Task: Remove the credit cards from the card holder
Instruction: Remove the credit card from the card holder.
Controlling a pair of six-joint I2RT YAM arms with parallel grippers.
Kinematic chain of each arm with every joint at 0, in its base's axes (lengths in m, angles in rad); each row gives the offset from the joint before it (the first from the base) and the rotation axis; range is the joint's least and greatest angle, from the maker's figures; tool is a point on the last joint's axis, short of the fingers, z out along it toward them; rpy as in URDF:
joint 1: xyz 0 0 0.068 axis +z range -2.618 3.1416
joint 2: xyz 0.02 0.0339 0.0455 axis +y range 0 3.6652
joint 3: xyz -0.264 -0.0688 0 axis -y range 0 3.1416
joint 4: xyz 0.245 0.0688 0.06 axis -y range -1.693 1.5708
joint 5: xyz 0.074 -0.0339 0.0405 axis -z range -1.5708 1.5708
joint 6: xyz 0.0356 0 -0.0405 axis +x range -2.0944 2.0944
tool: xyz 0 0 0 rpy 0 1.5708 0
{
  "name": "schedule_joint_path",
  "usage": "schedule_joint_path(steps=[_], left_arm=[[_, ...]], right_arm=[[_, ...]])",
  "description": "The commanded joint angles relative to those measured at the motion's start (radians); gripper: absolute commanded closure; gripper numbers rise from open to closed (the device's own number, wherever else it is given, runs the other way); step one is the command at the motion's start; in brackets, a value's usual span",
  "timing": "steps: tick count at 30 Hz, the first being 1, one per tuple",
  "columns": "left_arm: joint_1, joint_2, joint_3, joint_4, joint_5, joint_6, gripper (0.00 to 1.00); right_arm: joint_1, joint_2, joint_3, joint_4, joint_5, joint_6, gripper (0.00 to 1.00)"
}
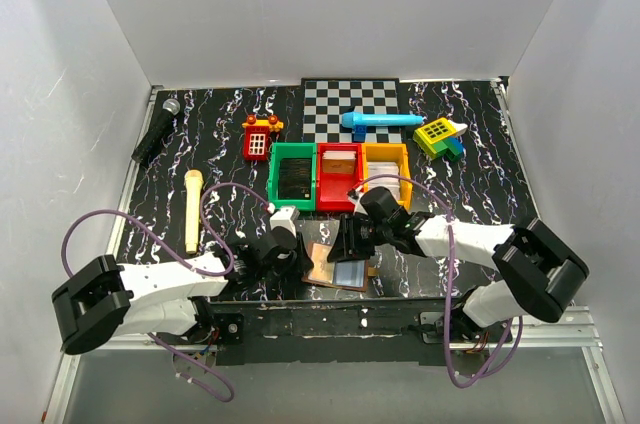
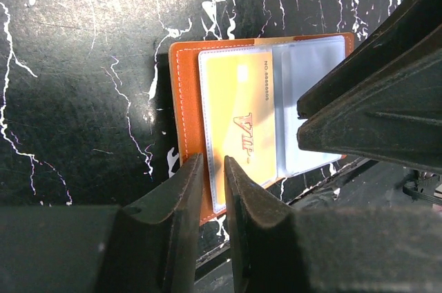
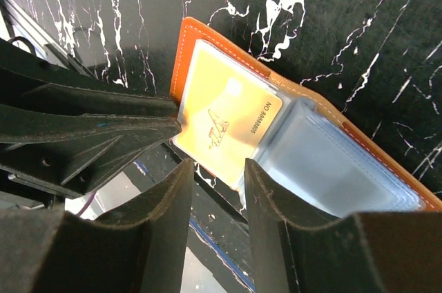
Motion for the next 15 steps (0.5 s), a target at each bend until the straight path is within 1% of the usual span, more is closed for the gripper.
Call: schedule_joint_path(steps=[1,8,15], left_arm=[[0.006,0.000,-0.004,0.010,-0.033,-0.015,0.82],[0.006,0.010,-0.030,0.018,-0.030,-0.036,0.88],[0.006,0.035,-0.036,0.015,-0.027,-0.047,0.99]], right_arm=[[0.013,0.038,-0.005,0.051,-0.017,0.031,0.57],[0.013,0.074,-0.022,0.083,-0.024,0.049,0.58],[0.013,0.095,-0.030,0.102,-0.027,0.054,0.58]])
